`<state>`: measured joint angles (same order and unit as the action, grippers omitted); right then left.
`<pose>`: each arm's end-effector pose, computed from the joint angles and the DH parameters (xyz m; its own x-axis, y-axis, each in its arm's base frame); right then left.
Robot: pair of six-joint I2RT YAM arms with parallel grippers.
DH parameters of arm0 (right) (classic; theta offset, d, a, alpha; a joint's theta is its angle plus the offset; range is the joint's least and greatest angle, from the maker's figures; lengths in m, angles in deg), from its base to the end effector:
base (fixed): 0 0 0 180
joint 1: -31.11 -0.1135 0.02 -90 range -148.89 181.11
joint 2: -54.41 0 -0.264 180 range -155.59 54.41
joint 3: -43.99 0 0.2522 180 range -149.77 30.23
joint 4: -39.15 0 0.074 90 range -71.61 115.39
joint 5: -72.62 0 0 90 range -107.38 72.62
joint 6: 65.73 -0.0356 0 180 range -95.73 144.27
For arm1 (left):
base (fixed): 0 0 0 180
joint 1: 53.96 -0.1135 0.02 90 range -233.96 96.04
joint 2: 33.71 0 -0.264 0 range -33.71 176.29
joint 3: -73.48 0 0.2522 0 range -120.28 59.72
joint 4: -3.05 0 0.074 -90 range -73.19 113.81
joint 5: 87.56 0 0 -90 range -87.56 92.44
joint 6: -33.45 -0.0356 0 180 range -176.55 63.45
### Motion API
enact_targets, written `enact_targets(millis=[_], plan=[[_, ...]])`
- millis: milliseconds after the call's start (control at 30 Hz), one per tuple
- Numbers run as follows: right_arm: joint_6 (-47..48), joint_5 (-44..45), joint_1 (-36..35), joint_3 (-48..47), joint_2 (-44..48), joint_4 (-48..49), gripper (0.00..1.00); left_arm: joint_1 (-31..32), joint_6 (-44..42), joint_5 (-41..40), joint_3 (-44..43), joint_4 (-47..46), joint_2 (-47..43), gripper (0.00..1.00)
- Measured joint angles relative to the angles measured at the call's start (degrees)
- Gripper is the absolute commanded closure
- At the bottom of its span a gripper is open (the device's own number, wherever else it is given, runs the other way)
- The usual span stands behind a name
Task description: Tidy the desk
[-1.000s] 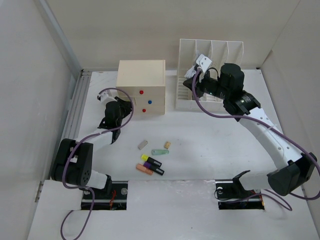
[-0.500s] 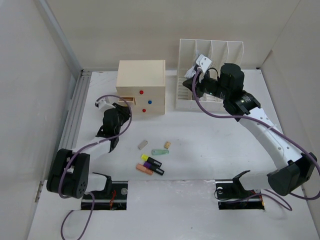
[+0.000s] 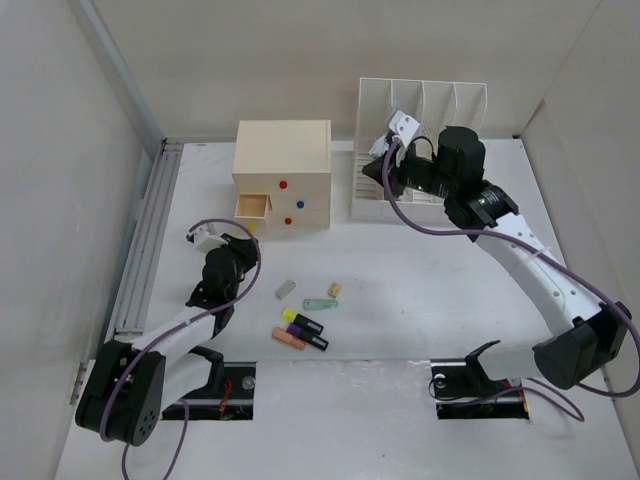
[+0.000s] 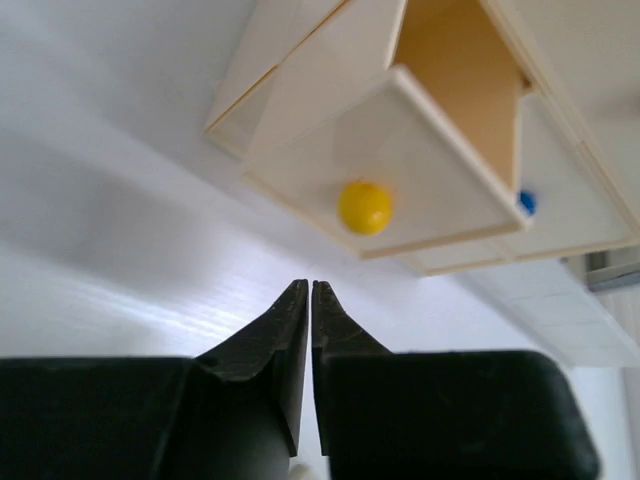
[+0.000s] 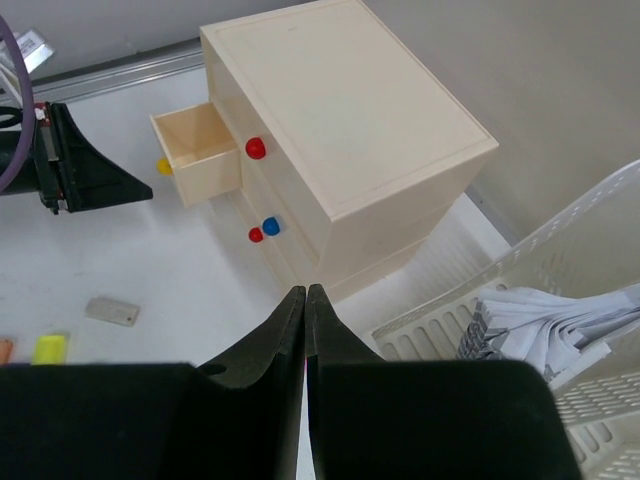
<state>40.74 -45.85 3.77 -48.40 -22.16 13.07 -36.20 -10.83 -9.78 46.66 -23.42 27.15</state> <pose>0.2631 0.1551 0.4203 0.0809 -0.2388 -0.9677 -0.8316 0.5190 -0.1976 0.2006 -0.0564 0.1886 -0.1580 -0.6841 -0.7120 -0.0212 0.7233 -0.6902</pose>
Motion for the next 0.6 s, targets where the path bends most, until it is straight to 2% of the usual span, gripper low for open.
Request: enact_targets(millis=[67,100,133,167,233,267,467,600], plan=[[0.0,-0.5,0.0,0.2,0.0,0.0,0.89,0.3,0.1,-0.6,1.6,2.1,-1.9,0.81],[-0.1,-0.9,0.0,0.3,0.0,0.1,0.82,0.3,0.0,-0.9,2.3,3.1,-2.8,0.67],[-0.2,-1.5,0.0,0.5,-0.1,0.1,0.78,0.3,-0.1,-1.1,2.6,4.2,-3.7,0.42],[0.1,-2.2,0.0,0.6,-0.3,0.2,0.73,0.3,-0.3,-1.3,2.9,5.0,-4.5,0.36],[1.0,-4.4,0.0,0.7,-1.0,0.0,0.61,0.3,-0.3,-1.6,3.0,6.4,-6.3,0.29],[2.3,-5.8,0.0,0.7,-1.4,-0.4,0.59,0.3,-0.4,-1.6,3.0,7.1,-7.3,0.24],[15.7,-16.5,0.0,-1.3,-8.9,-8.5,0.53,2.0,-1.2,-1.7,2.5,13.2,-15.3,0.23],[27.4,-18.9,-0.8,-2.1,-15.8,-16.8,0.53,6.1,-1.2,-3.4,0.6,19.1,-23.0,0.23]])
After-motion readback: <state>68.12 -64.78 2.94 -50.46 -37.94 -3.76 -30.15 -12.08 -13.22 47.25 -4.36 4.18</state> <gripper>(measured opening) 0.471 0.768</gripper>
